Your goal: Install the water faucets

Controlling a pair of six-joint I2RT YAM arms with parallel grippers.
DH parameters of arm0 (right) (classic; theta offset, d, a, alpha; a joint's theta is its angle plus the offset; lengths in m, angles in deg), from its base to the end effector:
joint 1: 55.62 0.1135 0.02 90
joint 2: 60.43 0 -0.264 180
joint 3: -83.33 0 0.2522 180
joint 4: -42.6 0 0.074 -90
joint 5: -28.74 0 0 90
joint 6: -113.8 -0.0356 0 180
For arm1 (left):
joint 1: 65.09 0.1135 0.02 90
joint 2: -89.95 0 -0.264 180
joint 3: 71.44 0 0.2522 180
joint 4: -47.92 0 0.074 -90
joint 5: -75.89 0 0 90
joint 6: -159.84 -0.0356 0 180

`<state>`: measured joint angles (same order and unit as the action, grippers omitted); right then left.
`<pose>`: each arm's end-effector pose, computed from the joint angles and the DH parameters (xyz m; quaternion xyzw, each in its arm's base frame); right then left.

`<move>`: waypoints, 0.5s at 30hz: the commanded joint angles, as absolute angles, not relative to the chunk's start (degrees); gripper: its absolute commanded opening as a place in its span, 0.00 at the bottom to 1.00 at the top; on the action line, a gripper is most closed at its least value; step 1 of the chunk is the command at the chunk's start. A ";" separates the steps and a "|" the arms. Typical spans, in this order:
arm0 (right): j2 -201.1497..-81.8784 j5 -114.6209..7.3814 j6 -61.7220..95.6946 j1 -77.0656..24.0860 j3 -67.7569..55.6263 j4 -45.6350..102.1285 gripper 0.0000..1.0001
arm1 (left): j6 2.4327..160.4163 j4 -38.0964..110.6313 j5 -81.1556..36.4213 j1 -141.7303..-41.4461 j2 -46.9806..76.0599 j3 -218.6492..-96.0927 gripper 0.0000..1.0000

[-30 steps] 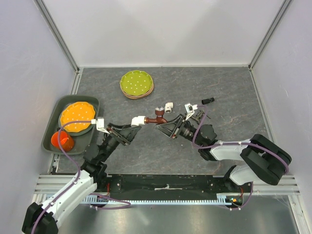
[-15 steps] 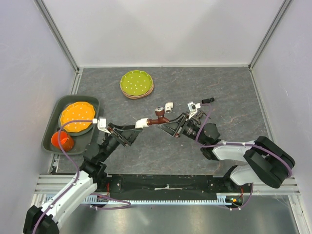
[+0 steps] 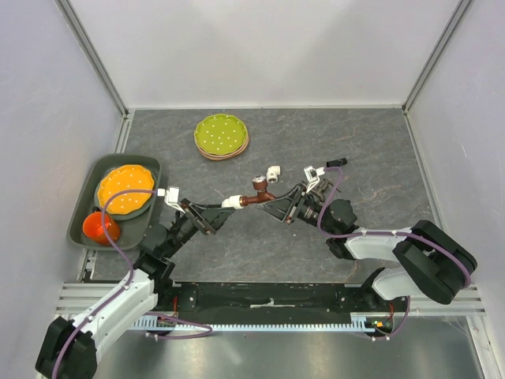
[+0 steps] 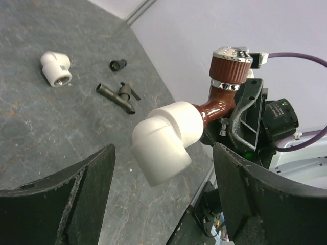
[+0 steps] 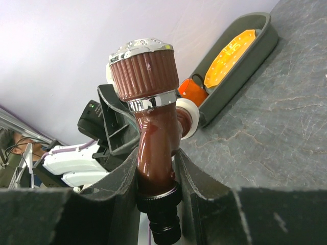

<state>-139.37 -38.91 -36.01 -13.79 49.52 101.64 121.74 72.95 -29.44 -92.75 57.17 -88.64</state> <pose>0.1781 0.1775 0.2196 -0.0563 0.6210 0.6743 0.3955 0.1266 -0.0770 0.2065 -0.0350 0.6478 -0.5501 0.5259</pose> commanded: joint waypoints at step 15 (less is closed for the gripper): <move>-141.38 -37.18 -38.43 -13.96 49.53 119.99 0.00 | 126.62 88.39 -36.69 -92.25 50.39 -88.63 0.58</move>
<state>-140.64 -37.67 -37.82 -13.86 49.52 102.34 125.53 82.33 -34.25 -92.36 48.43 -88.60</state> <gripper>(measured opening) 0.350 0.611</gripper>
